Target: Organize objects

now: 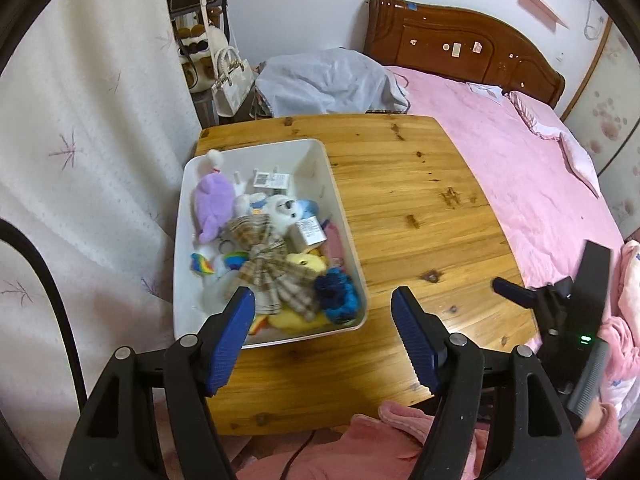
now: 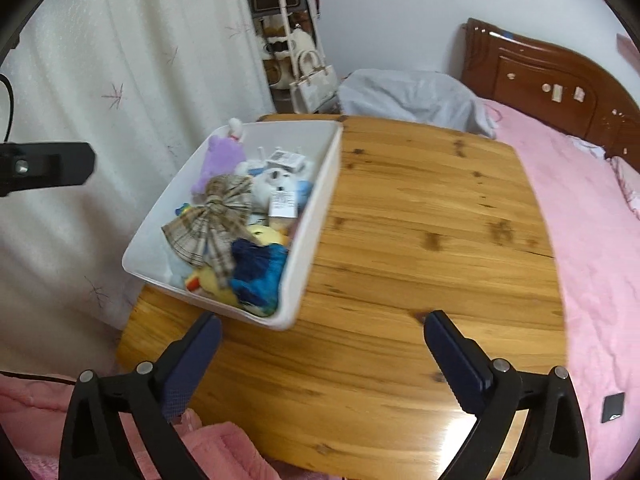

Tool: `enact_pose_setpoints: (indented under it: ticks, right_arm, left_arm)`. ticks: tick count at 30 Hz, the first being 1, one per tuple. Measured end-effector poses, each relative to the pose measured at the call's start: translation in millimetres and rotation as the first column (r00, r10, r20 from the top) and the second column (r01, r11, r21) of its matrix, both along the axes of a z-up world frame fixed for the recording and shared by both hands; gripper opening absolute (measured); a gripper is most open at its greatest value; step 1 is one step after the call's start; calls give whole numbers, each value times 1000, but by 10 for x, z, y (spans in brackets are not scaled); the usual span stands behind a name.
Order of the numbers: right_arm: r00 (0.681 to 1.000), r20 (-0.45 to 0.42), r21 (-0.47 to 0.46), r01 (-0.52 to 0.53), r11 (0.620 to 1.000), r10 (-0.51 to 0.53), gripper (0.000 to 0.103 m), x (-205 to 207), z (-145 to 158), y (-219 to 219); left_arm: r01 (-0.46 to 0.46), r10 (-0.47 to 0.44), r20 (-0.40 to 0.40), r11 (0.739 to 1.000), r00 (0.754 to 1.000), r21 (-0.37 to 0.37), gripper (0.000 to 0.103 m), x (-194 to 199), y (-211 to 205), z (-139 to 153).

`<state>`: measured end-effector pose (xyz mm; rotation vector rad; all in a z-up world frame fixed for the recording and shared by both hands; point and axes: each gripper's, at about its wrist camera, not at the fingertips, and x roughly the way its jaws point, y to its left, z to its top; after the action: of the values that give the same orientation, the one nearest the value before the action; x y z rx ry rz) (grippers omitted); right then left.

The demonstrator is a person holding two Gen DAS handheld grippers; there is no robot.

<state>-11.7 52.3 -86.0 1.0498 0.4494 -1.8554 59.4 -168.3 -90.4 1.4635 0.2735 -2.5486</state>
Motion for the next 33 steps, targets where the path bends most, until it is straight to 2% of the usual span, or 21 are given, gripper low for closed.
enact_pose_setpoints:
  ticks: [4,10,15,18,23,26,33]
  right_arm:
    - [1000,27,35,12,999,-13,102,-247,152,291]
    - [996,82,36,25,999,-28,102,-546,352,658]
    - [992,117,25,52,998,-54,102,-696,498,917]
    - [992,117,-19,52,998,-49,102,-715,637,1076]
    - [986,148,-100,87,991,-71,102,-762,835,1276]
    - [992,80,-116,105,988,-96,102,-721,923,1345]
    - [994,36,-132,110,985,-106,102,-684,937,1407]
  left_arm:
    - [-11,10,-20,1000,1000,-5,77,-99,305,38]
    - [-29,29,-35,1000,999,-1,78,-203,684,38]
    - [-104,101,-79,994,992,-27,81,-183,919,55]
    - [-136,131,-92,990,987,-43,82,-165,1031,77]
    - [-187,175,-123,978,977,-97,91,-133,1156,152]
    - [-223,200,-163,964,966,-141,96,-91,1228,233]
    - [-290,247,-208,935,946,-206,99,-60,1286,278]
